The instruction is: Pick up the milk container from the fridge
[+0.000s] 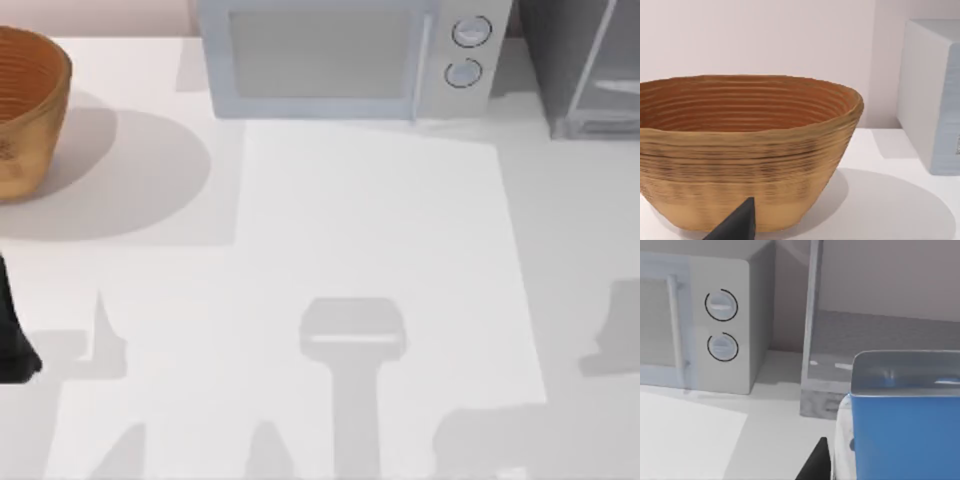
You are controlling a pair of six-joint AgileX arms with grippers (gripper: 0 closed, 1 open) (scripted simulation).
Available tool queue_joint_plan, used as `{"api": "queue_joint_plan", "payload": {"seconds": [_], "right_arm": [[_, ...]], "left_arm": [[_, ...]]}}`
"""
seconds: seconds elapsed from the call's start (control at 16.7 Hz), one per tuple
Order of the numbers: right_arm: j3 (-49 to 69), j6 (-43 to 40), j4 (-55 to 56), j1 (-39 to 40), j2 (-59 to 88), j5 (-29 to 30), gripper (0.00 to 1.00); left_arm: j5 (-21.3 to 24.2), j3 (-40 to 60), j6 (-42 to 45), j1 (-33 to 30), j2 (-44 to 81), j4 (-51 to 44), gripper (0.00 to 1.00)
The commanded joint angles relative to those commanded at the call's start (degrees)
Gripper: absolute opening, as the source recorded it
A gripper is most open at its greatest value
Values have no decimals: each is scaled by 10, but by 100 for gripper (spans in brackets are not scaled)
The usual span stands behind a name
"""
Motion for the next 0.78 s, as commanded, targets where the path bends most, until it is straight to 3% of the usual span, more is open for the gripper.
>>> {"api": "queue_joint_plan", "payload": {"seconds": [0.78], "right_arm": [[225,-15,534,6,702,-260,0]], "left_arm": [[0,0,0,0,0,0,100]]}}
